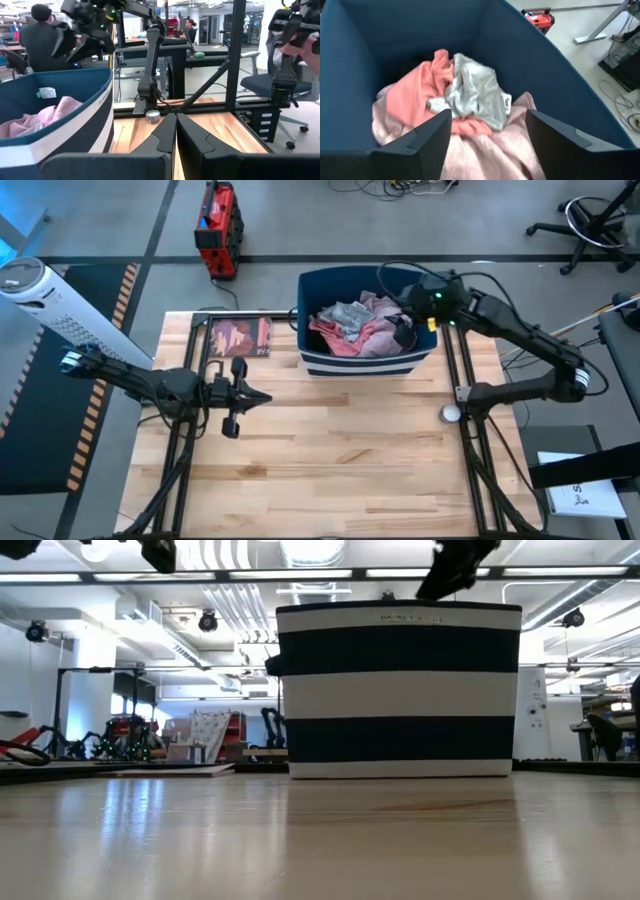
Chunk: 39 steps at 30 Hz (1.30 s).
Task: Sort clothes
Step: Return to Home Position
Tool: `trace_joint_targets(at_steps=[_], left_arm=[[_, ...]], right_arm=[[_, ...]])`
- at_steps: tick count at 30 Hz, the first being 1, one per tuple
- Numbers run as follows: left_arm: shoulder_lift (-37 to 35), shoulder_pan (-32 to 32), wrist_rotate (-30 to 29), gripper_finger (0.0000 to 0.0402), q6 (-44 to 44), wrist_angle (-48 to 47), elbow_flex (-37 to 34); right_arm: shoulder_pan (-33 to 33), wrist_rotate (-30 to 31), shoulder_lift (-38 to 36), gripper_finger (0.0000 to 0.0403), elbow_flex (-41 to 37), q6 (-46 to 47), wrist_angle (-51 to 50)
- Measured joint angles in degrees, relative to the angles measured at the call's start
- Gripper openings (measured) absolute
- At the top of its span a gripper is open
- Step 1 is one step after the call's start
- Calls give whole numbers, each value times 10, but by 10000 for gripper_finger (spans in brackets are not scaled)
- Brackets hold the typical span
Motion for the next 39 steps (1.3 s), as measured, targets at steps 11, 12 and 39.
trace_joint_targets(at_steps=[11,12,39], left_arm=[[-90,0,0,0,0,-98,0],[-94,0,0,0,-1,-103,0],[-174,0,0,0,-5,-30,-144]], right_arm=[[0,0,-138,120,-100,0,-1],[0,1,-152,109,-115,0,7],[12,-172,-437,0,-450,53,294]])
